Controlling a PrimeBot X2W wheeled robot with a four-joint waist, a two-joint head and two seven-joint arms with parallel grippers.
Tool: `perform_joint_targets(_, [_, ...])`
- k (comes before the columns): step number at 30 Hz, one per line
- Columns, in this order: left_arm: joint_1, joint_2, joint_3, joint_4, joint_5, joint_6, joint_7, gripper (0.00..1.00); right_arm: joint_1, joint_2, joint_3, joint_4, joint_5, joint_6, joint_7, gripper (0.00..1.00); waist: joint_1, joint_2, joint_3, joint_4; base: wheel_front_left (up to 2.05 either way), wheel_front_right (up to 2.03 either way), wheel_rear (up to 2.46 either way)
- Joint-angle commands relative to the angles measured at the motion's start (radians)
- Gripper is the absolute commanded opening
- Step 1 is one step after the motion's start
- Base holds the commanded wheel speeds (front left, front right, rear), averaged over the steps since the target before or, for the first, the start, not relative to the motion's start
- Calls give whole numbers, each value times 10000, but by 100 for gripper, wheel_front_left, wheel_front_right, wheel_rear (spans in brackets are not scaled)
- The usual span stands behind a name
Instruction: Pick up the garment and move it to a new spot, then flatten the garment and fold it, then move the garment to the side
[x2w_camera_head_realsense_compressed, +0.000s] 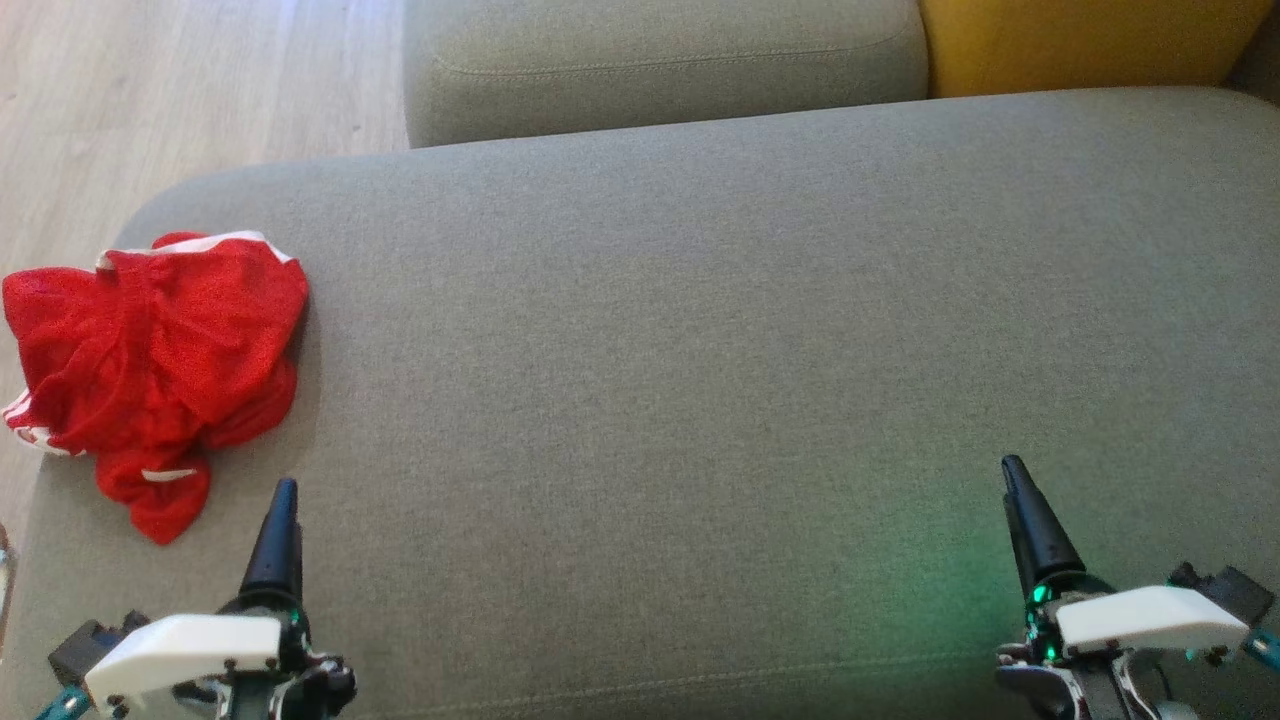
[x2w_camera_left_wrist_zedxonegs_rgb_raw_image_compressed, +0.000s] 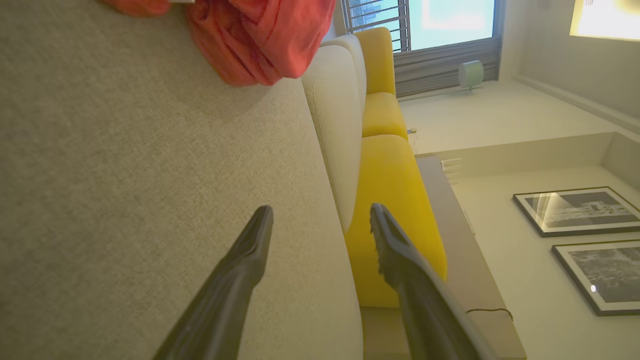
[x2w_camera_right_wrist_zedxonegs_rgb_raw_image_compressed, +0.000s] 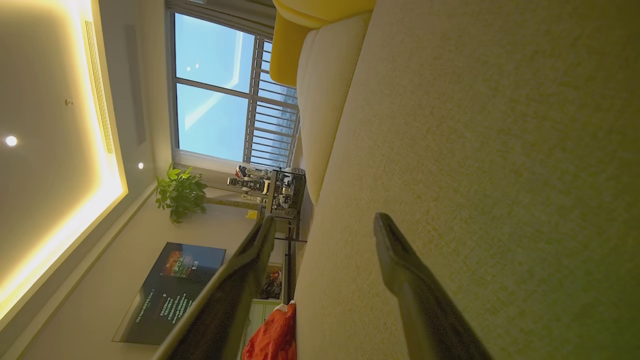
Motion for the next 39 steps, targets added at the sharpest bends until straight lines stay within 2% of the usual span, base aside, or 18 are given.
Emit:
perform_joint_targets(1, [-450, 111, 49, -446, 338, 30, -85, 100, -556, -71, 138, -441, -307, 2, -124, 100, 0, 0, -1, 1, 0, 0, 0])
perform_joint_targets(15, [-403, 131, -387, -990, 2589, 392, -494, 100, -537, -90, 484, -993, -2874, 1, -538, 100, 0, 0, -13, -18, 0, 0, 0])
perform_joint_targets(29, [-371, 149, -637, -1718, 4530, 686, -874, 100, -552, -100, 695, -1242, -4424, 1, -921, 100, 0, 0, -1, -18, 0, 0, 0])
perform_joint_targets(39, [-323, 252, -848, -1743, 5824, 784, -1167, 100, -607, -111, 863, -1374, -5674, 1, -1216, 100, 0, 0, 0, -43, 0, 0, 0])
